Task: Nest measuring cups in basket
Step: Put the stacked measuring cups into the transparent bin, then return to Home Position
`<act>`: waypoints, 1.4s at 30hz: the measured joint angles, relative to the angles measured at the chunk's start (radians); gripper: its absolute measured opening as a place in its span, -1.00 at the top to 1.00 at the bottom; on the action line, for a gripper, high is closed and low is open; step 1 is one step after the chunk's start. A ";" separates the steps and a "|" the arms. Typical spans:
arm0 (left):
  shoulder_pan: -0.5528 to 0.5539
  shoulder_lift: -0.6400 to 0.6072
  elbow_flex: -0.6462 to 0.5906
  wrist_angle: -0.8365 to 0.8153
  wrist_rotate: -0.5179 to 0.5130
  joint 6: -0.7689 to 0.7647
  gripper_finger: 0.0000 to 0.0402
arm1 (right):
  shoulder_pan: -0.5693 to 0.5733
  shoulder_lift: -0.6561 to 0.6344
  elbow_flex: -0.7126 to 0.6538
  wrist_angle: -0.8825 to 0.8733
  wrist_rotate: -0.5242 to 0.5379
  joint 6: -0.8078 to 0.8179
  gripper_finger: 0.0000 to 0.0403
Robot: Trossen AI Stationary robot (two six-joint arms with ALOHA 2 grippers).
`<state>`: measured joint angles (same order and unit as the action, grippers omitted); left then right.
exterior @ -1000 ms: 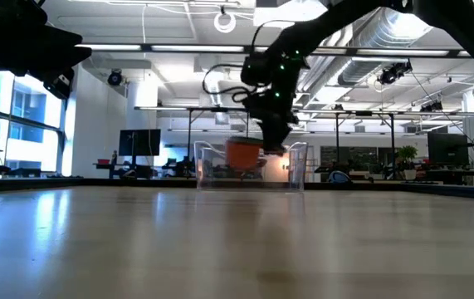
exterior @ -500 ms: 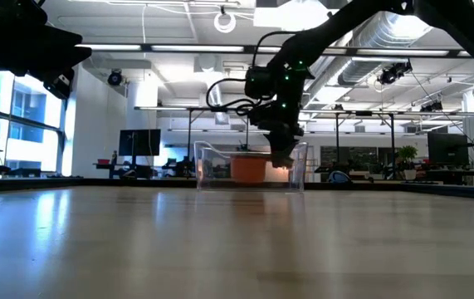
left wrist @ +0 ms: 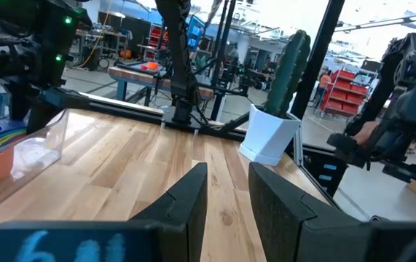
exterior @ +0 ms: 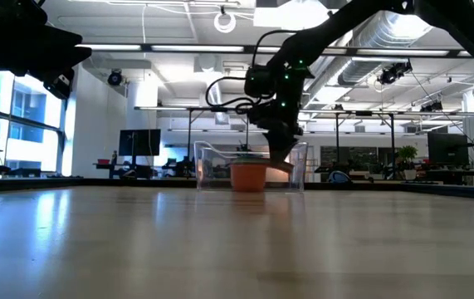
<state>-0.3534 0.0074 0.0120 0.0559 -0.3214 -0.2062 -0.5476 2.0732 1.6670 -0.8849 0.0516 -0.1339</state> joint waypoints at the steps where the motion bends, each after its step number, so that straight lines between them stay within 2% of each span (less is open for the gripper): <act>1: 0.000 0.000 0.000 0.000 0.000 0.000 0.54 | 0.000 -0.001 0.008 -0.009 -0.001 0.006 0.08; 6: 0.000 0.000 0.000 0.000 0.000 0.000 0.54 | 0.000 -0.002 0.100 -0.084 -0.009 0.055 0.08; 14: 0.000 0.000 0.000 0.000 0.000 0.000 0.54 | 0.018 -0.002 0.336 -0.246 -0.111 0.162 0.08; 19: 0.000 0.000 0.000 0.000 0.000 0.000 0.54 | 0.089 -0.006 0.478 -0.339 -0.130 0.169 0.09; 23: 0.000 0.000 0.000 0.000 0.000 0.000 0.54 | 0.169 -0.058 0.481 -0.347 -0.120 0.156 0.12; 27: 0.000 0.000 0.000 0.000 0.000 0.000 0.54 | 0.251 -0.159 0.360 -0.277 -0.082 0.169 0.17; 35: 0.000 0.000 0.000 0.000 0.000 0.000 0.54 | 0.341 -0.509 -0.150 0.137 -0.092 0.274 0.21; 42: 0.000 0.000 0.000 0.000 0.000 0.000 0.54 | 0.359 -0.832 -0.528 0.336 -0.129 0.344 0.21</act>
<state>-0.3536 0.0074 0.0120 0.0555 -0.3212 -0.2062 -0.1887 1.2414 1.1392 -0.5485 -0.0777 0.2101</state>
